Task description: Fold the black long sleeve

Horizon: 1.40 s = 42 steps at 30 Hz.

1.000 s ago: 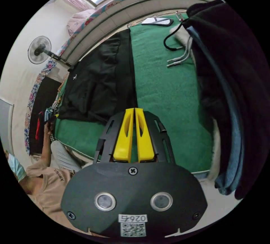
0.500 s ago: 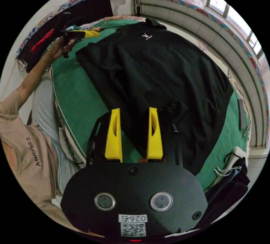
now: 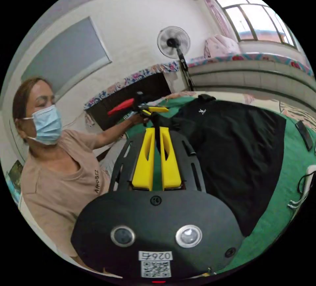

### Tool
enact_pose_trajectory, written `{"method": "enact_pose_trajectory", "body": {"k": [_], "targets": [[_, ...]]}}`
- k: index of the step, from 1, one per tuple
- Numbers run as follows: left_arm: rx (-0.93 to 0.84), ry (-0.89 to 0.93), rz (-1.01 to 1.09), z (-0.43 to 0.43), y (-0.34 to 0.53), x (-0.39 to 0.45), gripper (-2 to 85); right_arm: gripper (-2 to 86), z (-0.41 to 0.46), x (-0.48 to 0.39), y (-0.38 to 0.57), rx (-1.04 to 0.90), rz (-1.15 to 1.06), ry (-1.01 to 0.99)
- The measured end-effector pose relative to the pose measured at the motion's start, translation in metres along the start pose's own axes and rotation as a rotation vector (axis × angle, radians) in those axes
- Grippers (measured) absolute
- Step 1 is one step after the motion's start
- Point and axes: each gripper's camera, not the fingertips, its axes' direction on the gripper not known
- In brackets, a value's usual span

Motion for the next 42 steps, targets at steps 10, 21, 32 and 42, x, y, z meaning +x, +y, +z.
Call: {"method": "enact_pose_trajectory", "body": {"k": [10, 21, 32, 42], "targets": [[-0.193, 0.014, 0.326, 0.043, -0.033, 0.092, 32.1, -1.5, -0.110, -0.166, 0.067, 0.331, -0.238, 0.044], [-0.570, 0.214, 0.344, 0.113, -0.040, 0.104, 26.1, -1.6, -0.151, -0.254, 0.183, 0.509, -0.270, -0.052], [-0.640, 0.657, 0.306, 0.080, 0.040, 0.097, 11.4, -1.5, -0.149, -0.279, 0.219, 0.453, -0.311, -0.107], [0.461, 0.465, 0.286, -0.067, 0.089, 0.087, 6.4, -1.5, -0.121, -0.258, 0.117, 0.524, -0.392, -0.197]]}}
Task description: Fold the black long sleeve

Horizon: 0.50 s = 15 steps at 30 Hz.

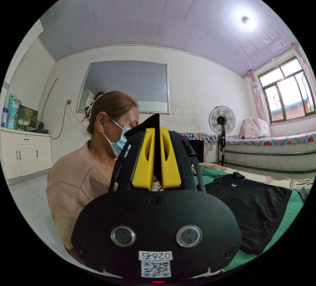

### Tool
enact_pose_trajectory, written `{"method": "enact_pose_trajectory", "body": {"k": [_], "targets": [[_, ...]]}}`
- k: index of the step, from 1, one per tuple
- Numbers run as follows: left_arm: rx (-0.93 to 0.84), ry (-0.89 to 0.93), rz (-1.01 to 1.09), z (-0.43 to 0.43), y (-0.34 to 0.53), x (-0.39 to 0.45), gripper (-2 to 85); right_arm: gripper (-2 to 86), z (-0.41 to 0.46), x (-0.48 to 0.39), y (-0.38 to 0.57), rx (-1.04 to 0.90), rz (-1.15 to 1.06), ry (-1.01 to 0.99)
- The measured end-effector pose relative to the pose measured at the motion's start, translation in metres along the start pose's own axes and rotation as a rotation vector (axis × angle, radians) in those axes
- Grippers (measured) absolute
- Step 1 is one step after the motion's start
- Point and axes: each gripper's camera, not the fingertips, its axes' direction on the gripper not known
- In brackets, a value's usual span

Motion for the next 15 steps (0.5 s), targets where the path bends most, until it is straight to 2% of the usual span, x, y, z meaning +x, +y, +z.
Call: {"method": "enact_pose_trajectory", "body": {"k": [1, 2, 4, 7, 10, 12, 13, 15], "targets": [[0.053, -0.118, 0.052, -0.005, 0.006, 0.014, 3.9, -1.5, 0.010, 0.010, -0.007, 0.011, 0.011, -0.005], [0.034, -0.162, 0.077, -0.004, 0.008, 0.019, 4.8, -1.4, 0.019, 0.022, -0.015, 0.015, 0.041, 0.001], [-0.203, -0.241, 0.087, 0.013, 0.007, 0.025, 11.2, -1.5, 0.033, 0.041, -0.028, 0.020, 0.080, 0.014], [-0.354, -0.306, 0.092, 0.032, 0.012, 0.029, 20.4, -1.5, 0.062, 0.078, -0.050, -0.001, 0.147, 0.047], [-0.507, -0.265, 0.030, 0.053, 0.016, 0.011, 25.3, -1.5, 0.097, 0.124, -0.075, -0.057, 0.181, 0.124], [-0.634, -0.225, 0.025, 0.067, 0.018, 0.000, 22.8, -1.5, 0.119, 0.159, -0.090, -0.097, 0.197, 0.185], [-0.734, -0.205, 0.016, 0.077, 0.019, -0.010, 12.8, -1.5, 0.136, 0.185, -0.101, -0.134, 0.194, 0.225], [-0.940, -0.209, 0.010, 0.089, 0.020, -0.023, 3.7, -1.5, 0.162, 0.229, -0.114, -0.208, 0.204, 0.314]]}}
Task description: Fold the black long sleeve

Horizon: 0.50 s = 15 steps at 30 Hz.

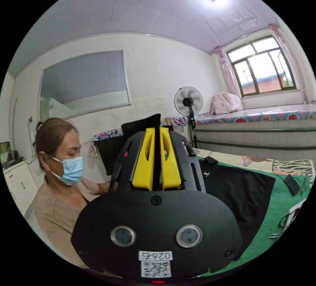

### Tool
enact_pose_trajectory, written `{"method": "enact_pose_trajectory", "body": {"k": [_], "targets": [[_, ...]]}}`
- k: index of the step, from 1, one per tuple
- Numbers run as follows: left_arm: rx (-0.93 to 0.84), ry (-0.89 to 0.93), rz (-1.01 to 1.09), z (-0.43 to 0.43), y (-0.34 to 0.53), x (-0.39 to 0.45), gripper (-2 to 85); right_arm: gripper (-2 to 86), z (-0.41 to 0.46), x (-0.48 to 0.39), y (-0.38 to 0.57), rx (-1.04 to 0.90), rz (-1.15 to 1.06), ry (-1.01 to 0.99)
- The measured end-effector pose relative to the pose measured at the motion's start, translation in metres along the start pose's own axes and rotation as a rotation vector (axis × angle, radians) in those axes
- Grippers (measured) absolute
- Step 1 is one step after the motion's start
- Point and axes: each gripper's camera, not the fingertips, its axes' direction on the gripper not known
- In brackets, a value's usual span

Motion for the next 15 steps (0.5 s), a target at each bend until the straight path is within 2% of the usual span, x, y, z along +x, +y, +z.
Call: {"method": "enact_pose_trajectory", "body": {"k": [2, 5, 10, 15], "targets": [[-0.066, -0.012, -0.045, 0.001, -0.002, -0.016, 0.8, -1.5, 0.054, 0.047, -0.030, -0.113, 0.019, 0.185], [0.003, 0.056, -0.174, -0.012, 0.009, -0.054, -0.2, -1.5, 0.129, 0.125, -0.052, -0.233, 0.114, 0.330], [0.222, 0.285, -0.447, -0.028, 0.049, -0.131, -0.3, -1.5, 0.236, 0.260, -0.051, -0.349, 0.333, 0.366], [0.289, 0.408, -0.507, -0.022, 0.063, -0.173, 1.3, -1.1, 0.318, 0.365, -0.037, -0.379, 0.528, 0.356]]}}
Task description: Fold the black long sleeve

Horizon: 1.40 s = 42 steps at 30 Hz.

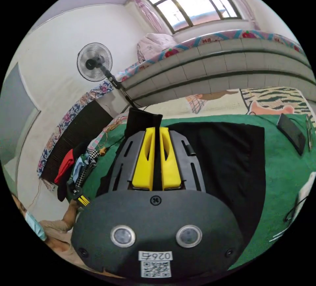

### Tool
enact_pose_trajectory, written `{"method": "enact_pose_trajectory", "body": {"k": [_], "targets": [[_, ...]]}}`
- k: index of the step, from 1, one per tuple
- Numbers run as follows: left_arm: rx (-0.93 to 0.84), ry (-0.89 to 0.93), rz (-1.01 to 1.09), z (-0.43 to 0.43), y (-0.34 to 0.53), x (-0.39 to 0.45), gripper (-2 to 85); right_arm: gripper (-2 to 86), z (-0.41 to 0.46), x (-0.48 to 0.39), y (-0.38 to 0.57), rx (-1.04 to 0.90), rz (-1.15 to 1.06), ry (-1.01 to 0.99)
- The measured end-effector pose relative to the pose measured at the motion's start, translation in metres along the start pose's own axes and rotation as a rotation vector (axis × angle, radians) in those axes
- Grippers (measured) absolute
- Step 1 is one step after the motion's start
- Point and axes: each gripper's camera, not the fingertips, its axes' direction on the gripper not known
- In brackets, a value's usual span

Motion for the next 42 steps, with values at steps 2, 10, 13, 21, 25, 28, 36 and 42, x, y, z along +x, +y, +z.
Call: {"method": "enact_pose_trajectory", "body": {"k": [2, 10, 13, 21, 25, 28, 36, 42], "targets": [[-0.009, 0.047, 0.005, -0.004, -0.005, -0.009, 9.2, -0.3, 0.037, 0.021, -0.025, 0.012, 0.078, 0.054], [0.050, 0.026, -0.021, -0.044, -0.010, -0.020, 13.4, 8.4, 0.095, 0.014, -0.096, -0.132, 0.076, 0.151], [-0.053, 0.016, -0.071, -0.042, -0.020, -0.028, 6.5, 7.1, 0.084, -0.036, -0.098, -0.205, -0.104, 0.077], [-0.051, 0.050, -0.268, -0.077, -0.015, -0.047, -0.6, -0.3, 0.125, -0.146, 0.019, -0.789, -0.356, -0.398], [-0.135, 0.025, -0.286, -0.085, -0.010, -0.035, -0.9, -0.8, 0.135, -0.139, 0.040, -0.909, -0.298, -0.352], [0.011, -0.009, -0.243, -0.121, 0.000, -0.015, -0.9, -0.9, 0.114, -0.133, 0.007, -0.825, -0.266, -0.377], [0.543, 0.144, -0.001, -0.228, -0.042, -0.030, -0.4, 0.9, 0.103, -0.155, -0.135, -0.439, -0.430, -0.153], [0.560, -0.008, -0.133, -0.253, -0.167, -0.116, 12.9, 5.6, 0.181, -0.121, -0.237, -0.287, -0.188, -0.186]]}}
